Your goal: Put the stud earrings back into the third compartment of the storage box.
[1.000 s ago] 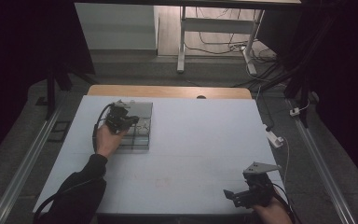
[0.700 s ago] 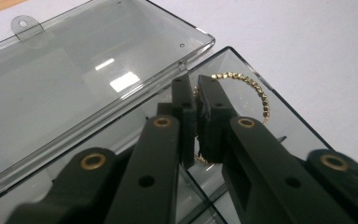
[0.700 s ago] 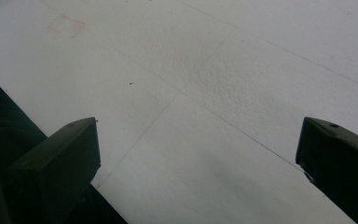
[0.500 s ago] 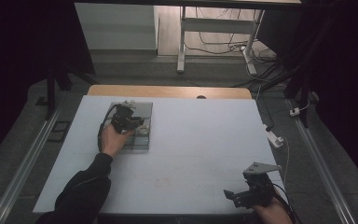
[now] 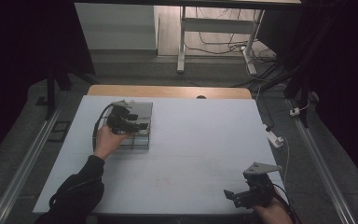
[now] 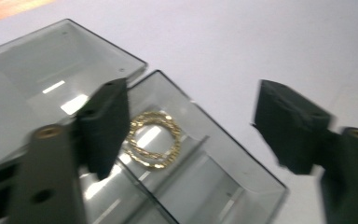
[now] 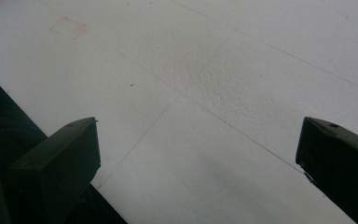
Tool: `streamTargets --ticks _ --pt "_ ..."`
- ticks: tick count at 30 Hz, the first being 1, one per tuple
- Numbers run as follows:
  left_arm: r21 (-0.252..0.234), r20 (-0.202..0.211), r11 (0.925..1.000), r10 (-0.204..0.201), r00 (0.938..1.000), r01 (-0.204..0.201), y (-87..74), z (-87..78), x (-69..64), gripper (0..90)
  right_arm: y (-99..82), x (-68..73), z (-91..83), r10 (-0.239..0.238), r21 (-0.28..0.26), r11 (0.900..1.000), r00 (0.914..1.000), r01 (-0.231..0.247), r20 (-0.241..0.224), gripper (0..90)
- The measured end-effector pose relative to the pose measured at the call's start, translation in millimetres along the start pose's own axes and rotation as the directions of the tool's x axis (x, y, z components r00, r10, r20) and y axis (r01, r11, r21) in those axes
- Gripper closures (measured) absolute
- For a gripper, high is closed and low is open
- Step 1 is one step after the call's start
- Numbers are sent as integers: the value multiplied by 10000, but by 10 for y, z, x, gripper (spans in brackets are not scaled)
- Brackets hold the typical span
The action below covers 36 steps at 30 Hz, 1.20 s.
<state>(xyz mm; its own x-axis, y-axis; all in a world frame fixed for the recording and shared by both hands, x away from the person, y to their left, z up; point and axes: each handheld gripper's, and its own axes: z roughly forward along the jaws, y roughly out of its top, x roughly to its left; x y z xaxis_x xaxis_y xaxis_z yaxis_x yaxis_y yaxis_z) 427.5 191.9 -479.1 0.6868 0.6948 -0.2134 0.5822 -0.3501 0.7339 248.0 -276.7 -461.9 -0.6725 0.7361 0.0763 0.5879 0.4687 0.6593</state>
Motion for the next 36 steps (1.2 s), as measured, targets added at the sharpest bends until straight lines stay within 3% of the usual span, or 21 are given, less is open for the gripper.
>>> streamTargets --ticks 6,13,18,21,28,36 --pt "315 196 9992 221 9996 -227 -45 -126 -136 169 -1 2 -5 23 -32 10000 10000 -23 3 2" --pt "186 742 9990 386 9965 -401 -149 -355 -319 67 -2 0 -6 5 -52 10000 10000 -5 -4 2" --pt "214 728 9973 685 9950 -702 -246 -540 -445 31 0 5 -5 20 -22 10000 10000 -20 8 2" --pt "378 504 9952 885 9948 -904 -340 -664 -499 11 0 2 -2 1 -11 10000 10000 -1 2 2" --pt "-82 616 9980 631 9961 -628 -627 -962 -575 0 5 10 1 0 61 10000 10000 0 16 2" --pt "-762 844 9969 270 9961 -205 -857 -1160 -656 0 4 9 2 25 30 10000 10000 -25 20 2"
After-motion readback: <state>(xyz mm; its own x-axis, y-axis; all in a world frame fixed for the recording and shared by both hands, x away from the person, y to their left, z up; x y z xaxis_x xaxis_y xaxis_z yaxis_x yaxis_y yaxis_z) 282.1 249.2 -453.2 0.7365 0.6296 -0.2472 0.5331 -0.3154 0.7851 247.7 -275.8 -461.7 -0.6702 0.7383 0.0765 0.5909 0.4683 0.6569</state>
